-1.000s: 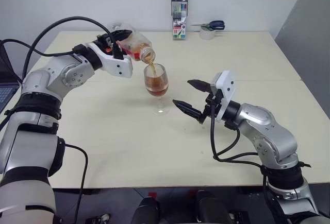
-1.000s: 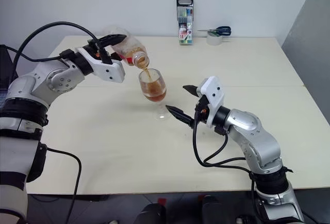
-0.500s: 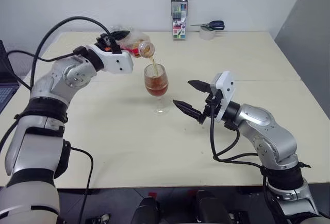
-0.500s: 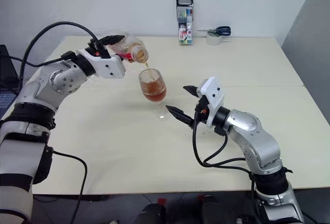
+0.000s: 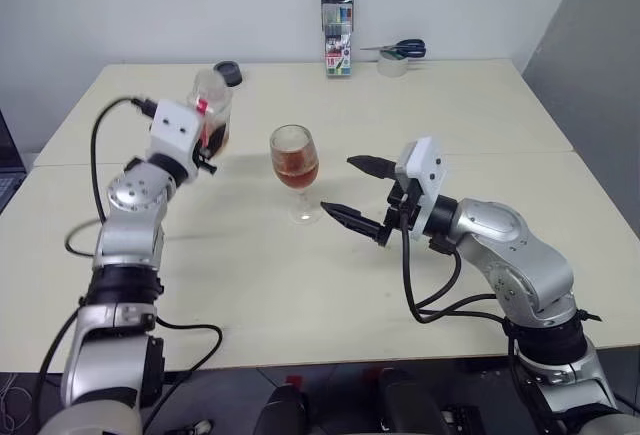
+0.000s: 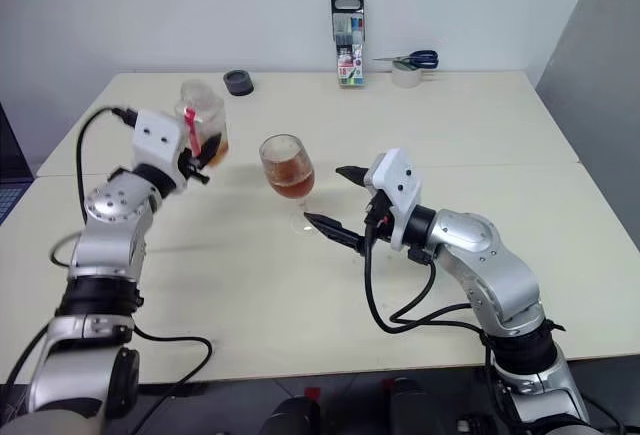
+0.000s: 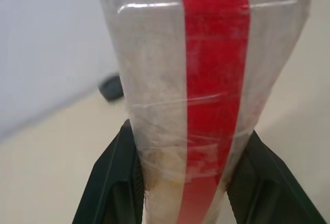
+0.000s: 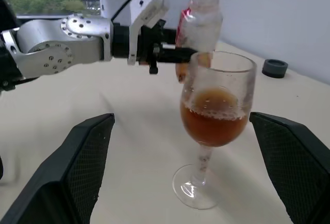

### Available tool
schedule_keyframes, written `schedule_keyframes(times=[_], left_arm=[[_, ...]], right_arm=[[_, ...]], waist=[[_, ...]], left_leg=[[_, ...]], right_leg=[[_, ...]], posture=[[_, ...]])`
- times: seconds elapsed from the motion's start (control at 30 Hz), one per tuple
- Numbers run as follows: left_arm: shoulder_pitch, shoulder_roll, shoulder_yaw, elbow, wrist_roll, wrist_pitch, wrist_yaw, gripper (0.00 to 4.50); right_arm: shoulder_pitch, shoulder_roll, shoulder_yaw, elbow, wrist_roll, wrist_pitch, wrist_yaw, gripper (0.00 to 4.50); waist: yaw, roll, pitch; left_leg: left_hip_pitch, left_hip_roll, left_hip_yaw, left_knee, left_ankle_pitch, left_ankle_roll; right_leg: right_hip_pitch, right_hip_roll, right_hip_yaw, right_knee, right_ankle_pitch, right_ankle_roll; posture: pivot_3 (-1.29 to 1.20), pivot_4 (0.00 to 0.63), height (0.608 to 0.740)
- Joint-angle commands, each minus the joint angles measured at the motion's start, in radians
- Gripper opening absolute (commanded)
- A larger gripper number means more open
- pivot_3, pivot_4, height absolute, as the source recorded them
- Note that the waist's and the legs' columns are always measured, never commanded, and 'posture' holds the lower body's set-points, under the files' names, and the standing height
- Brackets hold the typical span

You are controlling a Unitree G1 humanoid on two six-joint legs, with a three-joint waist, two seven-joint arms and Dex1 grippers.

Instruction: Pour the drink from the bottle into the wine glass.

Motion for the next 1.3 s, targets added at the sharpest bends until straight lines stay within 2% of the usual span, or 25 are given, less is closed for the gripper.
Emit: schedule_keyframes(times=[0.03, 0.07, 0.53, 0.63, 0.7, 0.93, 1.03, 1.07, 1.13, 1.3], left_arm=[[0.008, -0.002, 0.086, -0.07, -0.075, 0.058, 0.024, 1.67], [0.017, -0.008, 0.097, -0.073, -0.089, 0.075, 0.025, 1.67], [0.107, -0.041, 0.174, 0.0, -0.174, 0.123, -0.002, 1.67], [0.106, -0.062, 0.209, 0.017, -0.228, 0.17, -0.008, 1.67], [0.12, -0.059, 0.206, 0.036, -0.226, 0.168, -0.026, 2.41], [0.154, -0.053, 0.205, 0.115, -0.221, 0.139, -0.07, 4.42], [0.161, -0.055, 0.203, 0.11, -0.22, 0.133, -0.073, 4.47], [0.164, -0.055, 0.202, 0.107, -0.217, 0.128, -0.071, 4.47], [0.171, -0.055, 0.198, 0.102, -0.211, 0.117, -0.07, 4.47], [0.214, -0.058, 0.187, 0.052, -0.198, 0.073, -0.053, 4.47]], right_arm=[[-0.05, -0.009, 0.011, -0.006, 0.022, 0.018, 0.034, 4.5], [-0.059, -0.011, 0.015, 0.001, 0.022, 0.021, 0.042, 4.5], [-0.061, -0.016, 0.036, -0.016, 0.018, 0.027, 0.051, 4.5], [-0.06, -0.018, 0.037, -0.019, 0.019, 0.03, 0.052, 4.5], [-0.059, -0.018, 0.038, -0.02, 0.019, 0.031, 0.052, 4.5], [-0.046, -0.023, 0.037, -0.026, 0.024, 0.04, 0.052, 4.5], [-0.039, -0.028, 0.035, -0.031, 0.026, 0.045, 0.052, 4.5], [-0.037, -0.029, 0.034, -0.033, 0.027, 0.046, 0.052, 4.5], [-0.033, -0.032, 0.033, -0.034, 0.027, 0.046, 0.053, 4.5], [-0.019, -0.04, 0.028, -0.042, 0.033, 0.044, 0.054, 4.5]], waist=[[0.0, 0.0, 0.0], [0.0, 0.0, 0.0], [0.005, -0.001, -0.001], [0.005, -0.001, -0.001], [0.005, -0.001, -0.001], [0.006, -0.001, -0.001], [0.006, -0.001, -0.001], [0.002, -0.002, -0.032], [0.002, -0.007, -0.07], [0.004, -0.012, -0.098]], left_leg=[[0.0, 0.0, 0.0, 0.0, 0.0, 0.0], [0.0, 0.0, 0.0, 0.0, 0.0, 0.0], [0.0, 0.0, 0.0, 0.0, 0.0, -0.001], [0.0, 0.0, 0.0, 0.0, 0.0, -0.001], [0.0, 0.0, 0.0, 0.0, 0.0, 0.0], [0.0, 0.0, 0.0, 0.0, 0.0, 0.0], [0.0, 0.0, 0.0, 0.0, 0.0, 0.0], [0.0, 0.0, 0.0, 0.0, 0.0, 0.0], [0.0, 0.0, 0.001, -0.003, 0.002, -0.004], [0.002, -0.001, 0.001, -0.004, 0.001, -0.005]], right_leg=[[0.0, 0.0, 0.0, 0.0, 0.0, 0.0], [0.0, 0.0, 0.0, 0.0, 0.0, 0.0], [0.001, -0.001, 0.0, 0.0, 0.0, 0.0], [0.001, -0.001, 0.0, -0.001, 0.0, 0.0], [0.001, -0.001, 0.0, -0.001, 0.0, 0.0], [0.001, -0.001, 0.0, -0.001, 0.0, 0.0], [0.001, -0.001, 0.0, -0.001, 0.0, 0.0], [0.001, -0.001, 0.0, -0.001, 0.0, 0.0], [-0.002, -0.001, 0.001, -0.001, 0.001, -0.001], [0.001, -0.002, 0.002, -0.004, 0.001, -0.001]], posture=[[0.0, 0.15, 0.74], [0.0, 0.0, 0.74], [0.0, 0.0, 0.74], [0.0, 0.0, 0.74], [0.0, 0.0, 0.74], [0.0, 0.0, 0.74], [0.0, 0.0, 0.74], [0.0, 0.0, 0.74], [0.0, 0.0, 0.74], [0.0, 0.0, 0.74]])
